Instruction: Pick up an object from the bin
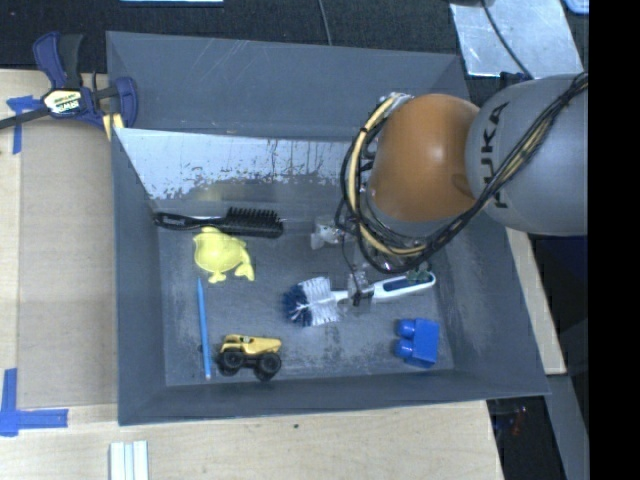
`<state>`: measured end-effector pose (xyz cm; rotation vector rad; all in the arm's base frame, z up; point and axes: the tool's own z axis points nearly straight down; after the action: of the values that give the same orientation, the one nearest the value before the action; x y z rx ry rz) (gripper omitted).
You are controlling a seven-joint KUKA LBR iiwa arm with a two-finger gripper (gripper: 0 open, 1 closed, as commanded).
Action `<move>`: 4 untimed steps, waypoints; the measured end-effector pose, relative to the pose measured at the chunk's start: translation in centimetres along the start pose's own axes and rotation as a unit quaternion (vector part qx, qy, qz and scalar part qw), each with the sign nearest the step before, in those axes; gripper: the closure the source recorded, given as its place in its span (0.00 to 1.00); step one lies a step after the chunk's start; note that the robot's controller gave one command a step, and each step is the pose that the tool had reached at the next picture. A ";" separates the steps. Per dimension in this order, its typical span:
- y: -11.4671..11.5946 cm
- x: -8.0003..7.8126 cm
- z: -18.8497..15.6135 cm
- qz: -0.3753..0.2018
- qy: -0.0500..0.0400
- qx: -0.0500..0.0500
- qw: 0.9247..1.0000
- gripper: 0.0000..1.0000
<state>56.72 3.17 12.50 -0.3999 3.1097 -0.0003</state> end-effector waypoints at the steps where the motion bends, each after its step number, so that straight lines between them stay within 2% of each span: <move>1: 0.1 1.0 5.7 -0.032 -0.002 0.000 0.999 0.00; 2: 0.2 1.8 5.4 -0.020 -0.006 0.001 1.000 1.00; 4: 0.3 2.0 4.2 -0.020 -0.003 0.000 1.000 1.00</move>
Offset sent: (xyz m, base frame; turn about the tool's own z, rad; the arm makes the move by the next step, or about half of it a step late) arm -0.0185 -0.0025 -0.0550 -0.0399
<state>54.78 2.94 8.31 -0.4615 3.0946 0.0007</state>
